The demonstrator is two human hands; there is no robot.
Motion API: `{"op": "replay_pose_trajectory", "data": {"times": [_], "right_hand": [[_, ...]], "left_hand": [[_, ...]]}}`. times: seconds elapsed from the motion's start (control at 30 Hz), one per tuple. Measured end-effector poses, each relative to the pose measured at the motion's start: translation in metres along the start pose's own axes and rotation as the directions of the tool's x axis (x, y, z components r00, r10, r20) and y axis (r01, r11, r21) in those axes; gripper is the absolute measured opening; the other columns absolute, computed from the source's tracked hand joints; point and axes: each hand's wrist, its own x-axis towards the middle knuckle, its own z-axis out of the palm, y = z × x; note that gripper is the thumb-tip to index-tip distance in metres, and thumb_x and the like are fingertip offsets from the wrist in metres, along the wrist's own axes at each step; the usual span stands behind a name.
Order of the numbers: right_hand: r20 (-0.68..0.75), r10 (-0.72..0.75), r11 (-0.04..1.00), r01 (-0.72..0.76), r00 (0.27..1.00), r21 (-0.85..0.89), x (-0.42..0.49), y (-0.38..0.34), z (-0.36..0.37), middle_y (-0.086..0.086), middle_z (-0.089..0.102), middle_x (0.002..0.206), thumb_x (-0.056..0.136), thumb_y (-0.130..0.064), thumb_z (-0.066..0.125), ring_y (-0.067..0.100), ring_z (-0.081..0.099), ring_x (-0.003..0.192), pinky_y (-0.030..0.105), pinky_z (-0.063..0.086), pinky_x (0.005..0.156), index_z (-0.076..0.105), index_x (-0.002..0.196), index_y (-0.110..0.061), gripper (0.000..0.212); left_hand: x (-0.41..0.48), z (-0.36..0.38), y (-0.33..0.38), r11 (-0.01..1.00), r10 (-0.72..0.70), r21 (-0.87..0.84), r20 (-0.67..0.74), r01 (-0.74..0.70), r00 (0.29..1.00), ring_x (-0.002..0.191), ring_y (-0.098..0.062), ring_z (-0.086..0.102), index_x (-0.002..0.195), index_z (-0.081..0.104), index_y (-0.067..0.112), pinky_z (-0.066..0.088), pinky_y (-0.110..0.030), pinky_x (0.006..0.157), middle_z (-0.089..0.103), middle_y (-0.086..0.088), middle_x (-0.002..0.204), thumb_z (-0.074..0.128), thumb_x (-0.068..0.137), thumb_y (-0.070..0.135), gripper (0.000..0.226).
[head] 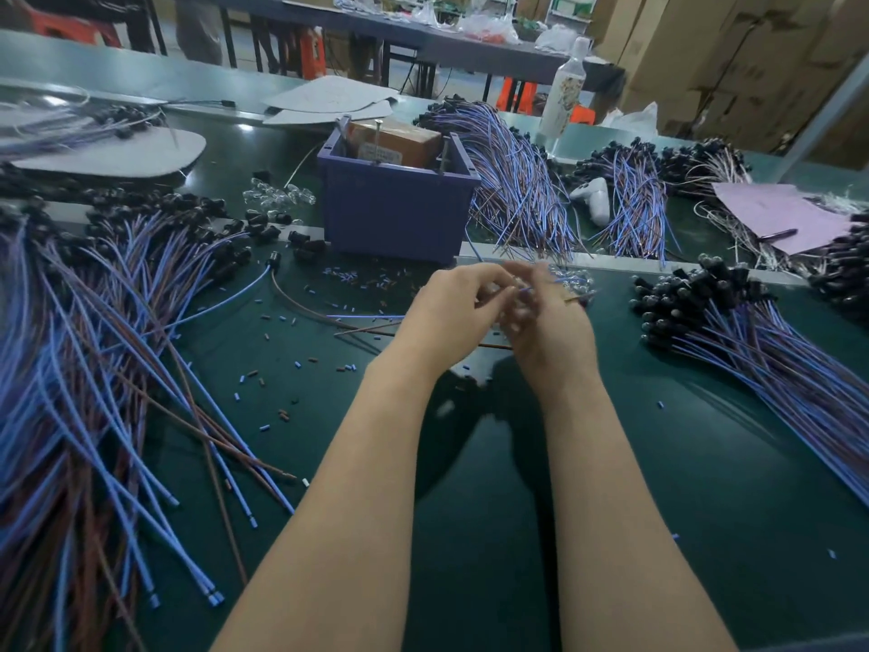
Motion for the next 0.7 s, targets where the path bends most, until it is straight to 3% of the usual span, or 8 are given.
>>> {"op": "replay_pose_trajectory", "data": {"times": [0.07,0.17,0.27,0.4,0.5,0.6,0.7], "right_hand": [[-0.218,-0.079,0.985,0.11,0.973,0.132,0.003,-0.007,-0.007,-0.006,0.05,0.047,0.101,-0.024,0.043,0.003,0.045,0.041,0.014,0.039,0.04,0.057,0.079,-0.006,0.031],[-0.38,-0.094,0.947,0.2,0.92,0.25,0.003,-0.015,-0.017,-0.005,0.053,0.048,0.098,-0.031,0.049,0.002,0.051,0.041,0.014,0.047,0.043,0.056,0.072,-0.011,0.034],[-0.26,-0.078,0.951,0.15,0.962,0.271,0.001,-0.012,-0.012,-0.004,0.059,0.055,0.095,-0.026,0.056,0.003,0.057,0.047,0.015,0.052,0.05,0.059,0.077,-0.009,0.024],[0.004,-0.078,0.997,0.078,0.997,0.025,-0.003,0.002,0.001,0.0,0.061,0.061,0.094,-0.008,0.055,0.007,0.06,0.057,0.017,0.055,0.06,0.058,0.083,-0.007,0.011],[-0.072,-0.181,0.983,0.178,0.981,-0.048,-0.002,0.002,0.0,-0.001,0.06,0.06,0.093,-0.008,0.056,0.005,0.06,0.055,0.016,0.053,0.057,0.056,0.076,-0.008,0.018],[-0.233,-0.238,0.961,0.264,0.943,0.084,0.002,-0.006,-0.006,-0.007,0.062,0.052,0.093,-0.008,0.057,0.003,0.061,0.051,0.015,0.053,0.054,0.055,0.074,-0.01,0.019],[-0.308,-0.243,0.939,0.303,0.92,0.163,0.003,-0.008,-0.01,-0.007,0.063,0.052,0.092,-0.009,0.059,0.003,0.063,0.051,0.013,0.051,0.053,0.053,0.073,-0.011,0.02]], "left_hand": [[0.0,-0.004,-0.005,0.999,-0.038,-0.011,-0.015,0.038,0.999,0.069,-0.019,0.059,0.088,0.066,0.018,0.047,-0.03,0.07,0.064,0.003,0.071,0.057,0.094,0.032,0.018],[0.001,-0.011,-0.014,0.997,-0.078,0.005,-0.061,0.078,0.995,0.066,-0.019,0.055,0.087,0.067,0.016,0.044,-0.029,0.067,0.06,0.006,0.064,0.056,0.094,0.035,0.023],[0.002,-0.008,-0.015,0.997,-0.08,0.0,-0.101,0.081,0.992,0.06,-0.011,0.047,0.088,0.067,0.013,0.036,-0.026,0.063,0.053,0.011,0.061,0.057,0.094,0.032,0.022],[0.002,-0.004,-0.012,0.998,-0.067,-0.02,-0.139,0.065,0.988,0.059,-0.005,0.047,0.087,0.064,0.016,0.035,-0.025,0.063,0.052,0.014,0.062,0.056,0.094,0.025,0.014],[0.002,-0.005,-0.014,0.996,-0.09,-0.022,-0.139,0.087,0.986,0.065,-0.011,0.052,0.088,0.065,0.017,0.041,-0.027,0.066,0.055,0.014,0.064,0.056,0.094,0.028,0.015],[0.002,-0.009,-0.018,0.985,-0.171,-0.026,-0.132,0.169,0.976,0.074,-0.017,0.058,0.092,0.067,0.016,0.045,-0.027,0.071,0.059,0.01,0.07,0.057,0.093,0.029,0.017],[0.003,-0.008,-0.02,0.975,-0.214,-0.083,-0.126,0.205,0.969,0.07,-0.01,0.053,0.093,0.067,0.014,0.036,-0.018,0.066,0.058,0.009,0.072,0.058,0.092,0.022,0.012]]}}
